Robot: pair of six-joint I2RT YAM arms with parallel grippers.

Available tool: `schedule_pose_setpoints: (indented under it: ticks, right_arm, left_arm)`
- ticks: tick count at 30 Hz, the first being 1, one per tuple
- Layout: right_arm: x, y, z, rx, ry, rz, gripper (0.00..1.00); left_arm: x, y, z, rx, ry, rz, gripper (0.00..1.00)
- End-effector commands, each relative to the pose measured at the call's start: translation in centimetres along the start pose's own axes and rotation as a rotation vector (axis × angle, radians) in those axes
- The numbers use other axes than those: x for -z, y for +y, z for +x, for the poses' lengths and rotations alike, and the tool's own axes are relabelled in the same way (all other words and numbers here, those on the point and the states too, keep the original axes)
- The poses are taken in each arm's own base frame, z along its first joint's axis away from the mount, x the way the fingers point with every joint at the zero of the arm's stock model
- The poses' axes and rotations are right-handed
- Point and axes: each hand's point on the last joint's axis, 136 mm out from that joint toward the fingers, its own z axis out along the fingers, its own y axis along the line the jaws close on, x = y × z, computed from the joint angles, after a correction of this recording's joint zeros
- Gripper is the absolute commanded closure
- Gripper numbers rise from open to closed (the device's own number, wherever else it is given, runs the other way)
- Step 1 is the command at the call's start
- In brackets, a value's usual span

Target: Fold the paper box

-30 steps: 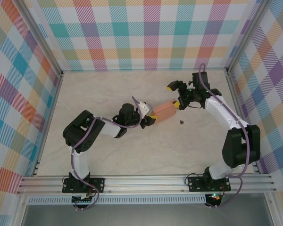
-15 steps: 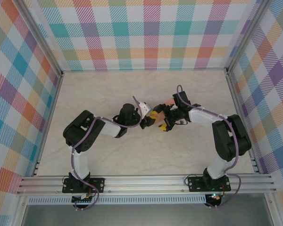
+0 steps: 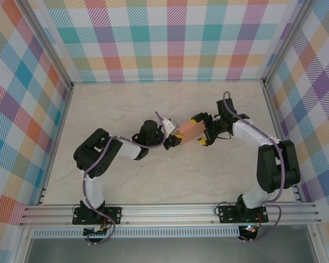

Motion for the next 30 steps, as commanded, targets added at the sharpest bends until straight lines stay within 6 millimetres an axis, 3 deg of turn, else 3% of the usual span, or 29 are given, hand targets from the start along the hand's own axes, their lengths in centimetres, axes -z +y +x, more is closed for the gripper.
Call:
schedule_pose_setpoints:
  ticks: [1,8,12,17,23,25,26,27,30]
  right_arm:
    - [2.2,-1.3,1.0,-0.106,-0.013,0.109,0.08]
    - [0.2,0.7,1.7,-0.163,0.009,0.153,0.08]
    - [-2.3,-0.5,1.5,-0.243,0.030,0.203,0.09]
    - [-3.7,-2.9,1.7,-0.311,0.015,0.272,0.14]
    - [-4.7,-2.4,1.3,-0.257,0.024,0.242,0.28]
    - [-5.1,-2.0,0.9,-0.239,0.022,0.212,0.35]
    - [-5.2,-1.6,0.8,-0.227,0.021,0.197,0.41]
    - [-5.4,-1.4,0.7,-0.221,0.022,0.184,0.42]
    - [-6.2,-0.2,0.2,-0.195,0.030,0.139,0.43]
  left_arm:
    - [0.6,-0.6,-2.1,-0.080,-0.023,0.011,0.59]
    - [0.3,-3.3,-2.8,-0.280,0.057,0.069,0.59]
    - [0.5,-3.4,-3.7,-0.290,0.035,0.060,0.59]
    - [0.7,-3.0,-4.1,-0.298,0.032,0.032,0.59]
    - [1.2,-3.1,-4.5,-0.309,0.028,0.023,0.55]
    - [1.5,-2.9,-4.9,-0.306,0.025,0.011,0.43]
    - [1.6,-2.9,-5.0,-0.301,0.024,0.004,0.10]
    - [1.9,-2.8,-5.3,-0.300,0.021,-0.004,0.00]
    - [2.9,-2.5,-6.3,-0.291,0.006,-0.048,0.00]
